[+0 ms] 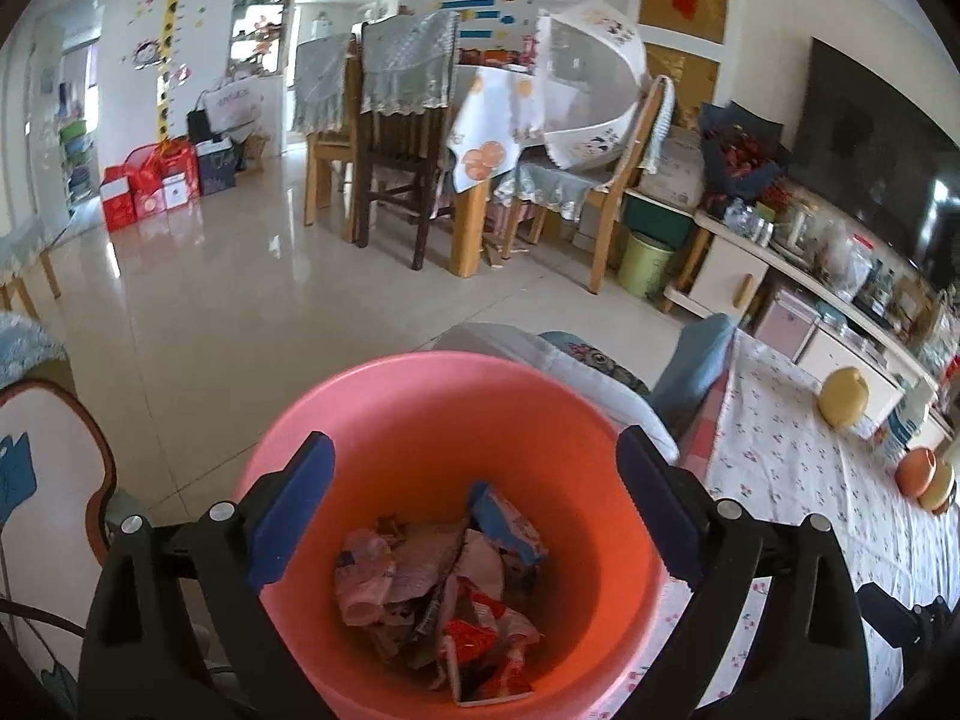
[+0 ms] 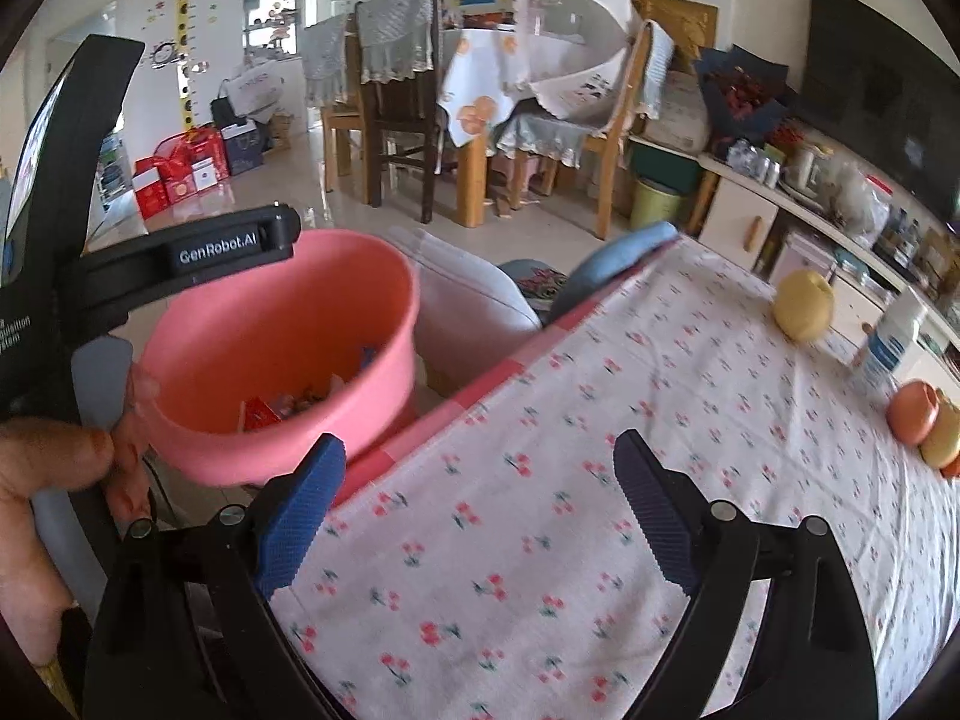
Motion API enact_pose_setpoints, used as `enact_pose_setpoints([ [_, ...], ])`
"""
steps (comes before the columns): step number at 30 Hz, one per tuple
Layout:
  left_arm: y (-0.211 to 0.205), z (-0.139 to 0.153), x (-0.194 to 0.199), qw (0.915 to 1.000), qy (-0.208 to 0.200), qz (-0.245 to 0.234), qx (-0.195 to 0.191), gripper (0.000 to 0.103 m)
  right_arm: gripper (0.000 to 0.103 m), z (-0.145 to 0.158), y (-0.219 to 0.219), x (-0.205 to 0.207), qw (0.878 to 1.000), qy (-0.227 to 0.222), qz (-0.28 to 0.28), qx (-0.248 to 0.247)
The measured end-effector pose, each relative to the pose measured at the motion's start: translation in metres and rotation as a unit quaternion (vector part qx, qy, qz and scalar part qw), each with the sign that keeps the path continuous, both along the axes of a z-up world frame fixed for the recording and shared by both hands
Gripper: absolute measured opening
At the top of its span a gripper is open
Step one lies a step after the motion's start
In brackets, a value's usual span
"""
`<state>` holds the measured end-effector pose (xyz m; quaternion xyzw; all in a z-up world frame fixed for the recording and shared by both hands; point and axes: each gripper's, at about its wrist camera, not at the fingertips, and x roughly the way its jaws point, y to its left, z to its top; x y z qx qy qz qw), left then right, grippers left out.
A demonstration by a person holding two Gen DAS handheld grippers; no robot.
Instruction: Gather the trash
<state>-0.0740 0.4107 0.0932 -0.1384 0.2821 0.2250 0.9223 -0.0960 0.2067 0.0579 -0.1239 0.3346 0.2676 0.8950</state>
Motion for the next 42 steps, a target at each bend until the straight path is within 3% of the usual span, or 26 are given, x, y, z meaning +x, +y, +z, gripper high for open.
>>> enact_pose_setpoints([
  [9,-0.047,0.008,0.006,0.9977,-0.011,-0.052,0.043,0.099,0.09,-0.001,-0.05,-0.007,0.999,0.004,-0.047,0.006],
  [23,-0.129,0.013,0.012,0.9894,-0.013,-0.127,0.069,0.099,0.09,0.01,-0.135,-0.026,0.992,-0.007,-0.126,0.024],
  [42,-0.252,0.018,-0.013,0.9619,-0.035,-0.234,0.137,0.099,0.092,0.019,-0.25,-0.073,0.971,-0.041,-0.232,0.033],
])
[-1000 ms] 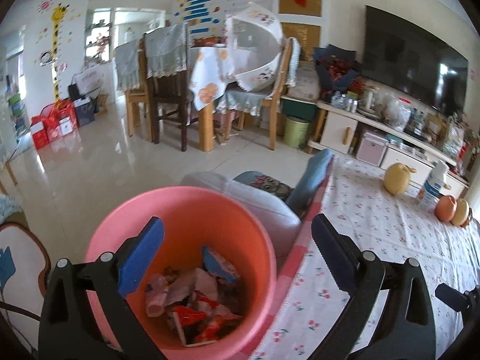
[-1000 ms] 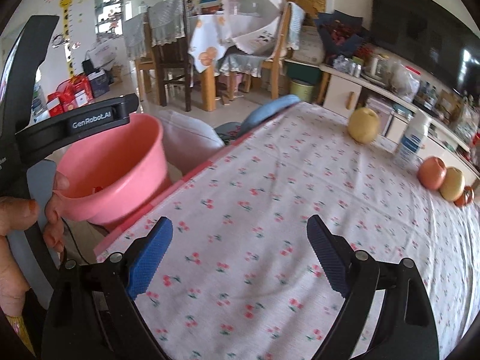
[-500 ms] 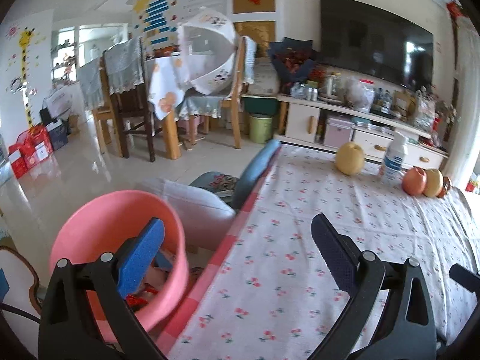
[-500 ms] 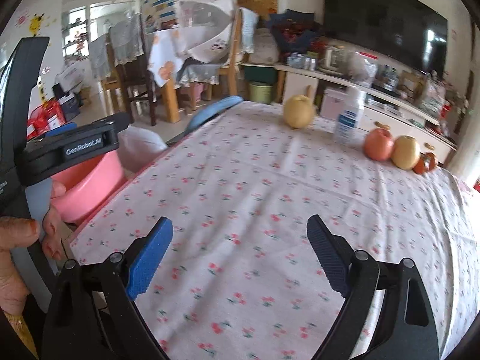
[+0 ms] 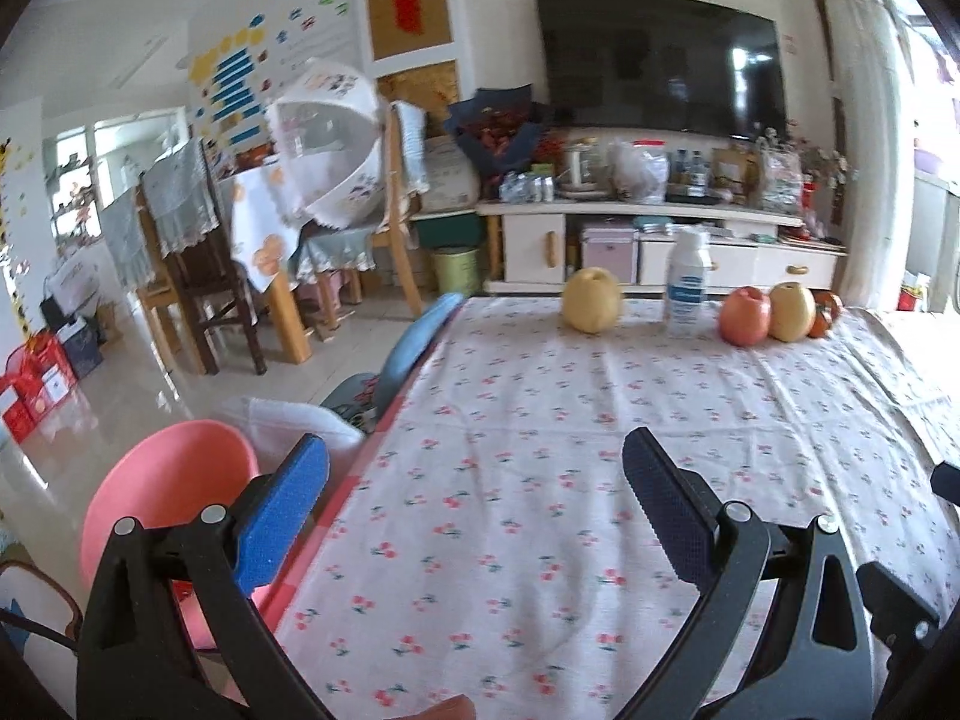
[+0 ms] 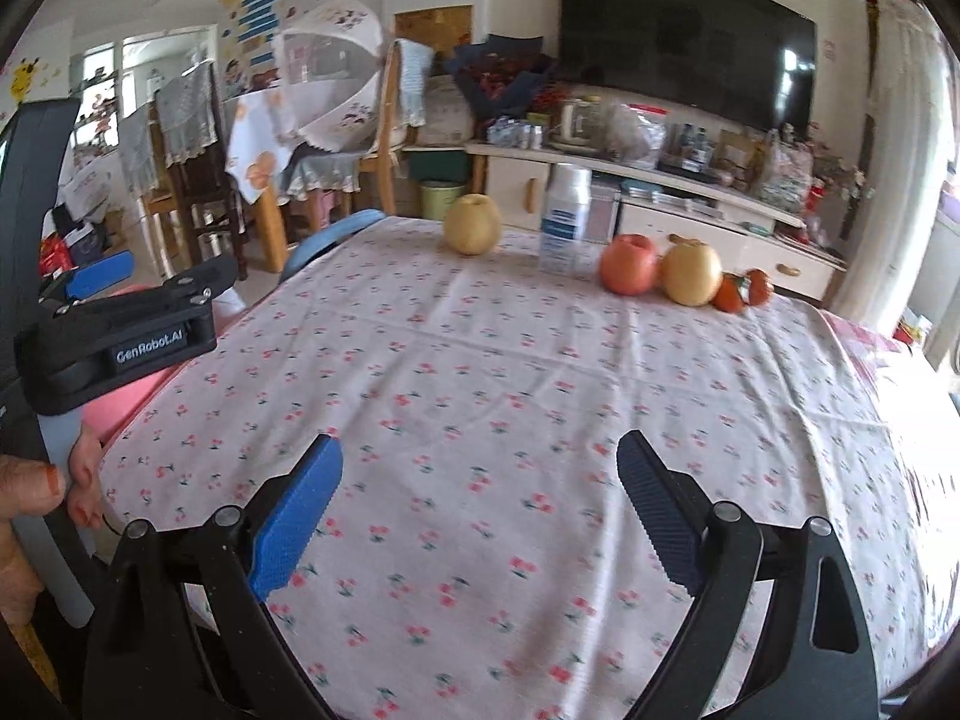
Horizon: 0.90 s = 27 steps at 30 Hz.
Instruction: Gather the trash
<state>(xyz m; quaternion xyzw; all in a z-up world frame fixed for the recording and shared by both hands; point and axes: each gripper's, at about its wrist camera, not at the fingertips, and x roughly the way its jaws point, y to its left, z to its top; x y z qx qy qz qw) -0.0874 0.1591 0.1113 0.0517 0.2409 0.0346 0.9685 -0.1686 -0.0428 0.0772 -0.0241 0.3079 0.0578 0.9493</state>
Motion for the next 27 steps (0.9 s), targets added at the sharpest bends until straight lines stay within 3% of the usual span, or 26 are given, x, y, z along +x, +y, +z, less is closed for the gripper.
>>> enact_pose_setpoints([
  [11,-0.055,0.004,-0.038,0.9978,0.006,-0.061,-0.024,0.099,0.092,0.021,-0.054,-0.042,0.997,-0.045,-0.066,0.015],
  [27,-0.087,0.031,-0.105,0.9939,0.005,-0.104,-0.037,0.099,0.094,0.069,-0.094,-0.116,0.983,-0.129,-0.128,0.027],
])
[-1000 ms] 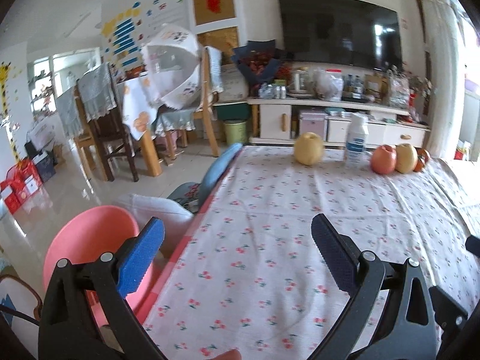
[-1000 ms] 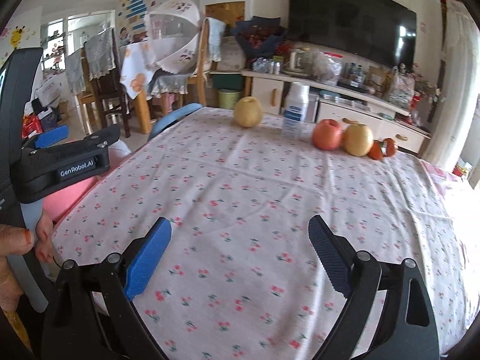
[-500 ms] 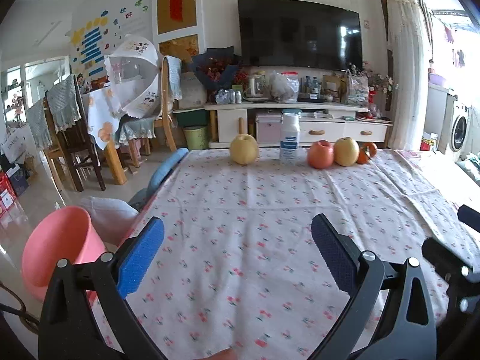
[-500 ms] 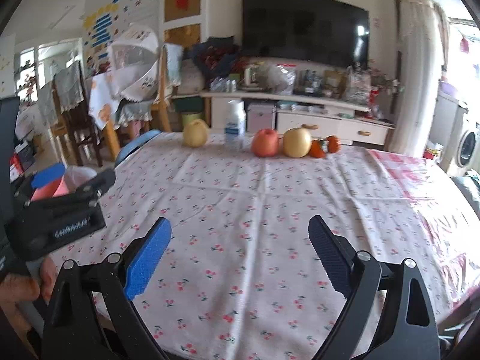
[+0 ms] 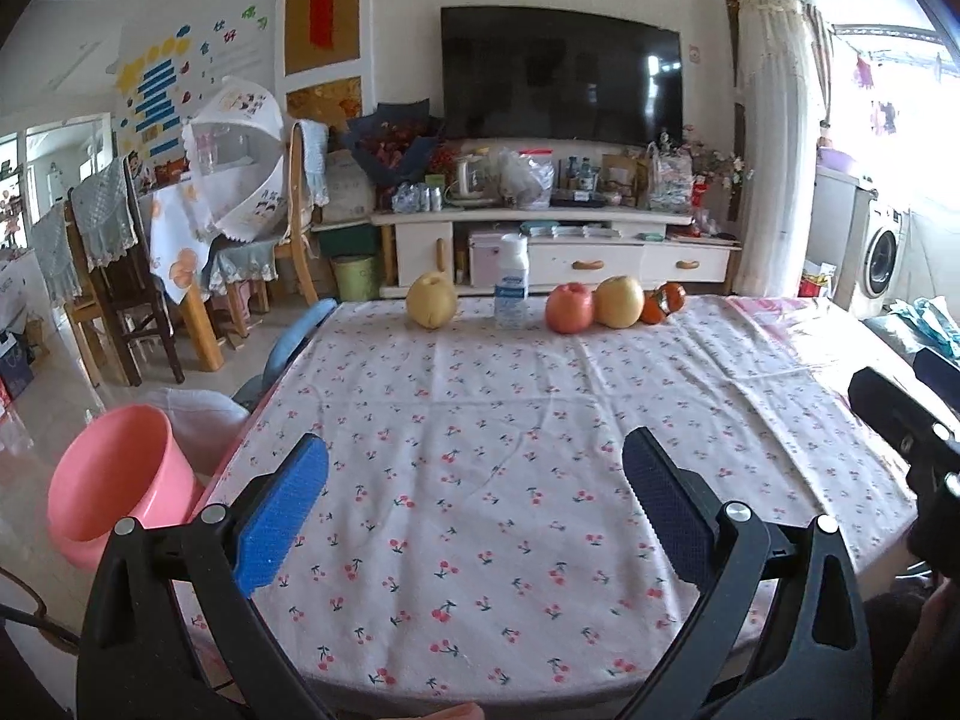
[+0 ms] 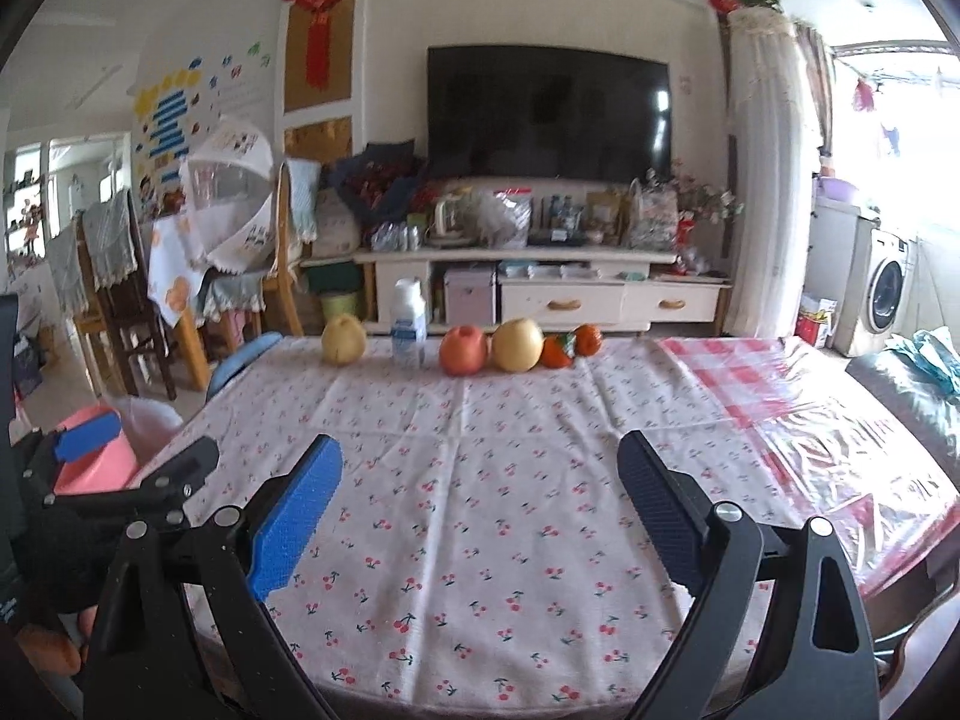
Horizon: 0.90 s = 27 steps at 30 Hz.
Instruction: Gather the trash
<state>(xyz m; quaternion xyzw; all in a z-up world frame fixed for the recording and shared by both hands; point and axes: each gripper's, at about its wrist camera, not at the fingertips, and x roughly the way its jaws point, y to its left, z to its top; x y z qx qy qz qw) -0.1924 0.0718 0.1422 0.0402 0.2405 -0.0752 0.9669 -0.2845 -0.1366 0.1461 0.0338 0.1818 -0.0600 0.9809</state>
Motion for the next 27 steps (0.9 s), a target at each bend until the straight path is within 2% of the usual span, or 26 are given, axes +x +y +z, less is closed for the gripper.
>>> enact_pose_setpoints([
  [14,-0.011,0.046,-0.041,0.9979,-0.064,-0.002,0.007,0.099,0.097,0.037,-0.021,-0.047,0.998,-0.052,-0.031,0.003],
  [27,-0.018,0.057,-0.055,0.9964,-0.084,-0.006,0.017,0.099,0.097,0.047,-0.025,-0.061,0.997,-0.061,-0.044,-0.007],
])
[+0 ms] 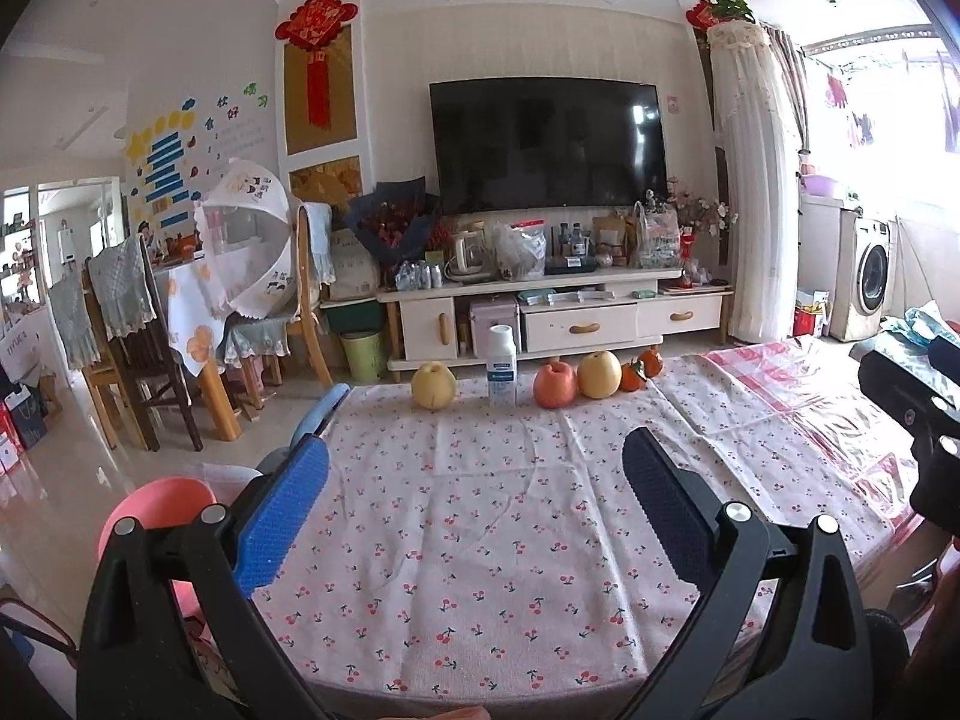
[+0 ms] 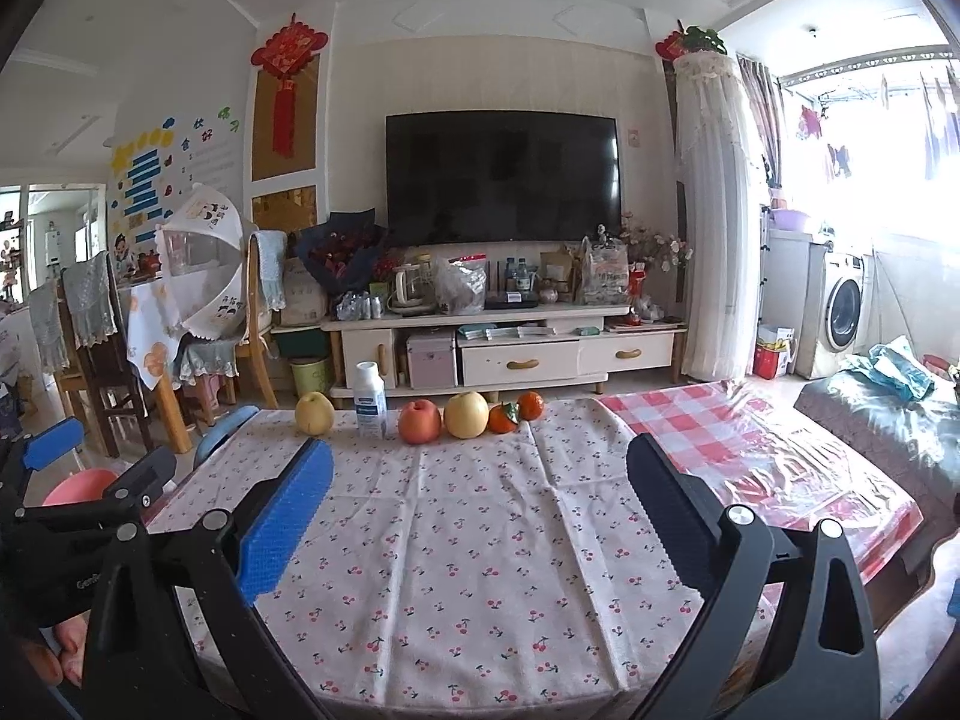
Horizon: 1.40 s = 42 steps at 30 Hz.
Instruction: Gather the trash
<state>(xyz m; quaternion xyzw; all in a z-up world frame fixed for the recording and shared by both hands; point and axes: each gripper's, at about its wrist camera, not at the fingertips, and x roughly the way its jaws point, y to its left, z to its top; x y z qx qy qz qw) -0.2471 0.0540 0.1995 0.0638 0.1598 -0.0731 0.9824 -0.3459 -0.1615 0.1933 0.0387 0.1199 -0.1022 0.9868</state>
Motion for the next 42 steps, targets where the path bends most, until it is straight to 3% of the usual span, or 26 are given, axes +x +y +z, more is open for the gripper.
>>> enact_pose_setpoints([
  [42,-0.001,-0.013,0.005,0.9997,0.014,-0.009,0.016,0.099,0.097,-0.006,-0.003,0.005,1.0,0.001,-0.009,-0.001],
])
